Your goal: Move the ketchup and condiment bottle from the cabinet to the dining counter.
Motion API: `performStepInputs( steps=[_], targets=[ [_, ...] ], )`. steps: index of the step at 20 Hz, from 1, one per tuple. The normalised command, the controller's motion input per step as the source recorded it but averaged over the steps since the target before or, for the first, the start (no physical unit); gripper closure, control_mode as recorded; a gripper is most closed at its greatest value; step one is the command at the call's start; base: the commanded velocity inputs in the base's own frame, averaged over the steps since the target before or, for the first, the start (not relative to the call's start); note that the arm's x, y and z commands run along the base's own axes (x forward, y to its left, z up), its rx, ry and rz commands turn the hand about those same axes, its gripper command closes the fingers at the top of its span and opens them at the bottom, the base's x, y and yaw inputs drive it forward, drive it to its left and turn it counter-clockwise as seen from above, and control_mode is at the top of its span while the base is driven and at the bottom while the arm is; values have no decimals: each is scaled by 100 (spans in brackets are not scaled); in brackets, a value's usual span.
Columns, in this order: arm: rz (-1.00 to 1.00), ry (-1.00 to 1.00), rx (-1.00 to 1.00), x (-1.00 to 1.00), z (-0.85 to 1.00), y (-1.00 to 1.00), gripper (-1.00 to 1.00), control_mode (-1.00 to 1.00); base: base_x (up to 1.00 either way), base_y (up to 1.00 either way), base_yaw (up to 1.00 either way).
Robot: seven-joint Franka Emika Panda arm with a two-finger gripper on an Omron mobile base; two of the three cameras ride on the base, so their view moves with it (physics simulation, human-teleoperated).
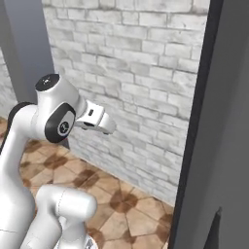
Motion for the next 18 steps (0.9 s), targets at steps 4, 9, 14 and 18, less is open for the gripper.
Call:
performStepInputs(
  steps=[4, 9, 14, 18],
  targets=[
    [0, 0, 0, 0, 0, 0, -100, 100, 87, 5, 12],
    [0, 0, 0, 0, 0, 0, -100, 100, 77, 7, 30],
    [0, 0, 0, 0, 0, 0, -100, 100, 66, 2, 46],
    [0, 0, 0, 0, 0, 0, -100, 100, 66, 0, 48]
  ],
)
